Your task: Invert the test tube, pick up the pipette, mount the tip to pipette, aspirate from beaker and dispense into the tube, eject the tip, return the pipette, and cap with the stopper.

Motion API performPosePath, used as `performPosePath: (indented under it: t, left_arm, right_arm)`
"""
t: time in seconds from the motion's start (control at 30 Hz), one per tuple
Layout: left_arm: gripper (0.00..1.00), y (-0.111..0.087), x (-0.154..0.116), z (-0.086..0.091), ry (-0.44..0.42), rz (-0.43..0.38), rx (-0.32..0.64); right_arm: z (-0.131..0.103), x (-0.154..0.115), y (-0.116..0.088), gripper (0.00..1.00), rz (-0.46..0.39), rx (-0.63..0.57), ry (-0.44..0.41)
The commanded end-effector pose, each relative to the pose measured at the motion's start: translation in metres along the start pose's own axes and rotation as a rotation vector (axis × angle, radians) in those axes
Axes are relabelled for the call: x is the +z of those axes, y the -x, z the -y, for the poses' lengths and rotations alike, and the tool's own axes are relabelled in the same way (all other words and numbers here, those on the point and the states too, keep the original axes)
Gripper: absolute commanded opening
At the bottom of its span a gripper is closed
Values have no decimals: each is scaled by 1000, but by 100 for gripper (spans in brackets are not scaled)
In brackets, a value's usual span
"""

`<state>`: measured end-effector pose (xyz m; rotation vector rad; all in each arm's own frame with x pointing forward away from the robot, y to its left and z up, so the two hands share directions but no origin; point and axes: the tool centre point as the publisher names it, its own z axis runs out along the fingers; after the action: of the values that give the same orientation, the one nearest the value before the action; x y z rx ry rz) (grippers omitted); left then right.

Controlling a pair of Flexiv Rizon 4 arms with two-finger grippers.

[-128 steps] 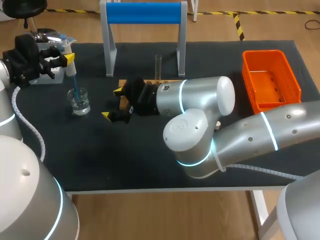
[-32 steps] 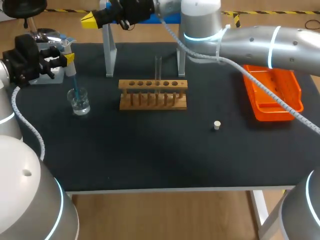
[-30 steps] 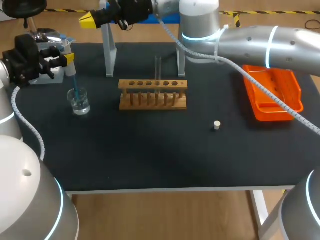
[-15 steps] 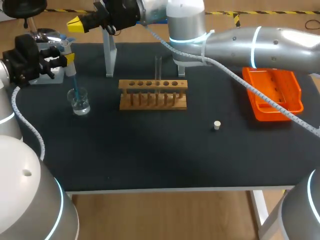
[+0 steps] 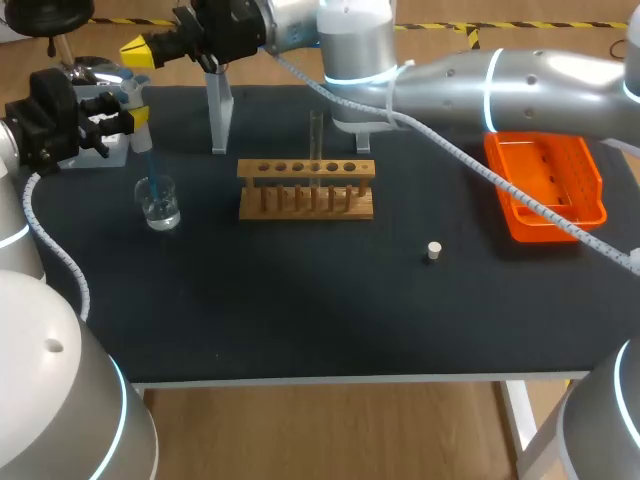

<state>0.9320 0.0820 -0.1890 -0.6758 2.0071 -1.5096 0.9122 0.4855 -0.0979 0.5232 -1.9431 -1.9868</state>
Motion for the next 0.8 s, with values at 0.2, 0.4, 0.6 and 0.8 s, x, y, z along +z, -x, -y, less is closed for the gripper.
performPosePath:
  t: [0.2,0.4,0.6,0.8]
  left_arm:
    - [0,0,0,0,-2,2,1]
    - [0,0,0,0,-2,2,1]
    - [0,0,0,0,-2,2,1]
    - [0,0,0,0,-2,2,1]
  right_arm:
    - [4,4,12,0,-67,-2,1]
    - [6,5,14,0,-71,0,-2]
    - [9,7,15,0,-76,4,-2]
    - [12,9,17,0,-81,8,-1]
